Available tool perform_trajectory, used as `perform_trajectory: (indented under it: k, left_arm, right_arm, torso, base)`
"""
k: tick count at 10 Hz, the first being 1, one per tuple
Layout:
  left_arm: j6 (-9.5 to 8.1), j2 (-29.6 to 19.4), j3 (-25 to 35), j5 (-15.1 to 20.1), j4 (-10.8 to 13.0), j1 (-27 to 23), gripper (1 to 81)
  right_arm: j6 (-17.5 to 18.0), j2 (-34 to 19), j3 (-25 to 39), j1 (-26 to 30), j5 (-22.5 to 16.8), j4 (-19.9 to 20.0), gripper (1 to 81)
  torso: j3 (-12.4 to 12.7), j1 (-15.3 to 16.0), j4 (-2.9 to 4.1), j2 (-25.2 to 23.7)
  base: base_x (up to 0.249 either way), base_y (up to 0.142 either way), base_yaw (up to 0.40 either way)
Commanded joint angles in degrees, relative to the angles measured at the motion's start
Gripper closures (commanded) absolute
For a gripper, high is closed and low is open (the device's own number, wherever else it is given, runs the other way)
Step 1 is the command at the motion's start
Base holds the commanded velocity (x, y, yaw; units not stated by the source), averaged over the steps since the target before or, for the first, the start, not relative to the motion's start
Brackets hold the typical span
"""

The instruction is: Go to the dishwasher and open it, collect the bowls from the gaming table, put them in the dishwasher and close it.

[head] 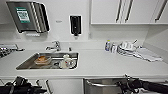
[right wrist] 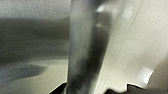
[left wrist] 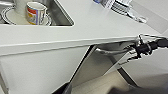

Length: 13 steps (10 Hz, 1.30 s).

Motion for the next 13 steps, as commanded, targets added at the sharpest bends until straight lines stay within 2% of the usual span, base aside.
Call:
perform_trajectory:
  k: [1,3,7,10,11,13]
  left_arm:
    - [0.17,-1.13,0.46,0.23,0.26,-4.80,1.0]
    - [0.17,-0.78,0.46,0.23,0.26,-4.80,1.0]
    - [0.00,-0.07,0.46,0.23,0.26,-4.80,1.0]
    - [0.00,-0.07,0.46,0.31,0.17,-4.80,1.0]
    - [0.00,-0.16,0.46,0.40,0.17,-4.80,1.0]
    - [-0.09,-0.16,-0.16,0.40,-0.01,-4.80,1.0]
  right_arm:
    - [9.00,-5.56,6.96,6.00,-12.58,-9.67,1.0]
    - [13.18,-7.87,10.69,5.21,-14.18,-15.08,1.0]
    - [14.15,-9.01,10.95,0.91,-12.52,-15.52,1.0]
    - [20.83,-6.37,8.40,-4.54,-5.31,-15.43,1.0]
    - [21.80,-5.50,6.66,-5.86,-0.85,-15.18,1.0]
    - [21.89,-6.55,7.26,-5.87,-0.21,-14.73,1.0]
  torso:
    - [0.00,0.00,0.00,0.00]
    - [0.00,0.00,0.02,0.00]
    - [0.00,0.02,0.02,0.00]
    - [0.00,0.02,0.02,0.00]
    - [0.00,0.02,0.02,0.00]
    - [0.05,0.00,0.02,0.00]
  base:
    - [0.000,0.000,0.000]
    - [0.000,0.000,0.000]
    - [0.000,0.000,0.000]
    - [0.000,0.000,0.000]
    - [0.000,0.000,0.000]
    - [0.000,0.000,0.000]
